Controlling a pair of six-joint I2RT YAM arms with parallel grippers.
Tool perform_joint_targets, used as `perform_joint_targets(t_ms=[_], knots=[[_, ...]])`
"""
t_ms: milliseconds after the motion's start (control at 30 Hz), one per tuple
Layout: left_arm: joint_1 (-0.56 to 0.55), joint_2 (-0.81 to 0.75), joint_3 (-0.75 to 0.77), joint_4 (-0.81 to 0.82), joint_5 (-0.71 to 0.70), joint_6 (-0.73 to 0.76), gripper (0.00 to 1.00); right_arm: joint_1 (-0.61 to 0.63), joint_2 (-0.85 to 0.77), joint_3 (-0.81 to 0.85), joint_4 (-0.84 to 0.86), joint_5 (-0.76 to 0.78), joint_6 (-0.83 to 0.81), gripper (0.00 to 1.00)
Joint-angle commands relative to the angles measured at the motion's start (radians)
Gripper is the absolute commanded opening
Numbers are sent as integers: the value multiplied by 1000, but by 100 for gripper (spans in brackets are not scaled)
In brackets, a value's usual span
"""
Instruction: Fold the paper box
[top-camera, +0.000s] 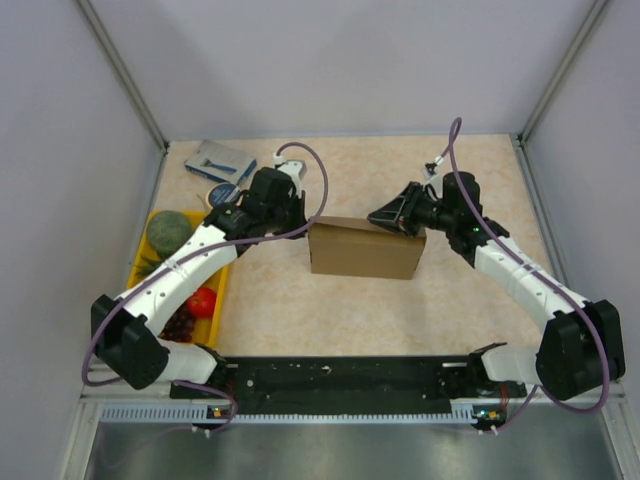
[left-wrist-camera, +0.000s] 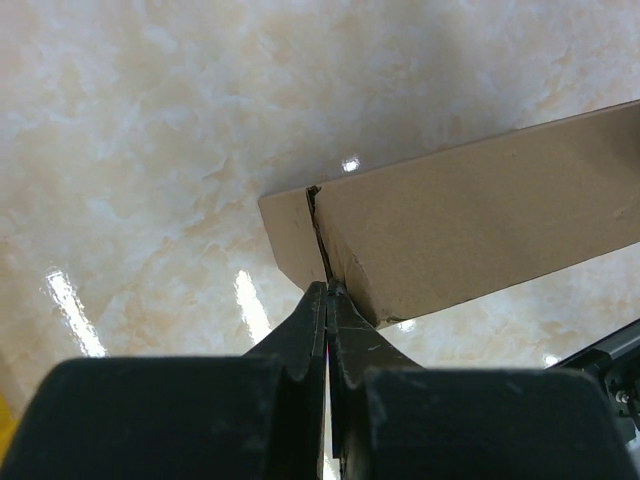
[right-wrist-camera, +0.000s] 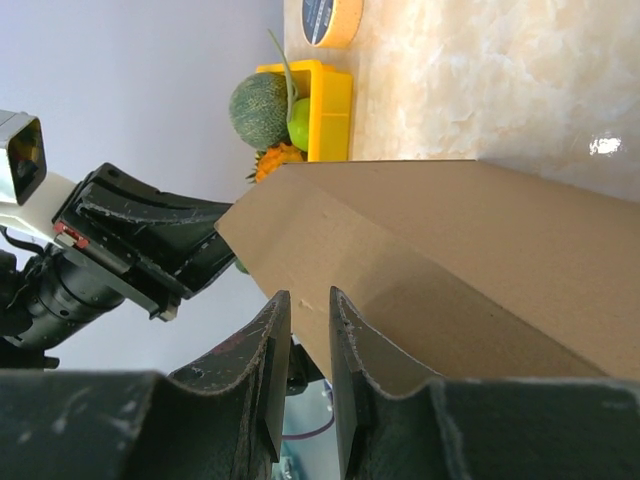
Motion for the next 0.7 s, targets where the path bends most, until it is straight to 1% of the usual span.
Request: perform_joint_targets(t_ms=[0, 67, 133, 167, 200, 267, 300, 333, 367, 400, 467, 667], knots=[[-10, 11, 23, 24, -6, 40, 0, 3, 8, -7, 29, -10, -17, 22], [-8, 11, 29, -8, -12, 37, 0, 3, 0, -21, 29, -13, -13, 22], [-4, -7, 12, -7, -15, 51, 0, 5, -5, -31, 29, -13, -15, 22], [5, -33, 0, -10, -12, 52, 5, 5, -8, -36, 29, -16, -13, 22], [36, -50, -8, -10, 2, 58, 8, 3, -9, -44, 29, -21, -15, 22], [82, -103, -29, 15, 81, 60, 13, 3, -12, -45, 29, -19, -15, 22], [138, -119, -37, 31, 129, 55, 15, 2, -11, -39, 29, -16, -17, 22], [162, -136, -51, 59, 216, 52, 16, 3, -5, -30, 29, -19, -15, 22], [182, -148, -58, 90, 255, 46, 17, 5, 3, -15, 28, -24, -15, 22], [197, -147, -58, 91, 276, 40, 12, 8, 29, 23, 29, -23, -17, 22], [196, -127, -69, 104, 347, 40, 8, 38, 60, 97, 6, -13, -26, 23], [191, -101, -170, 185, 422, -21, 2, 144, 212, 237, 20, 25, 6, 24]])
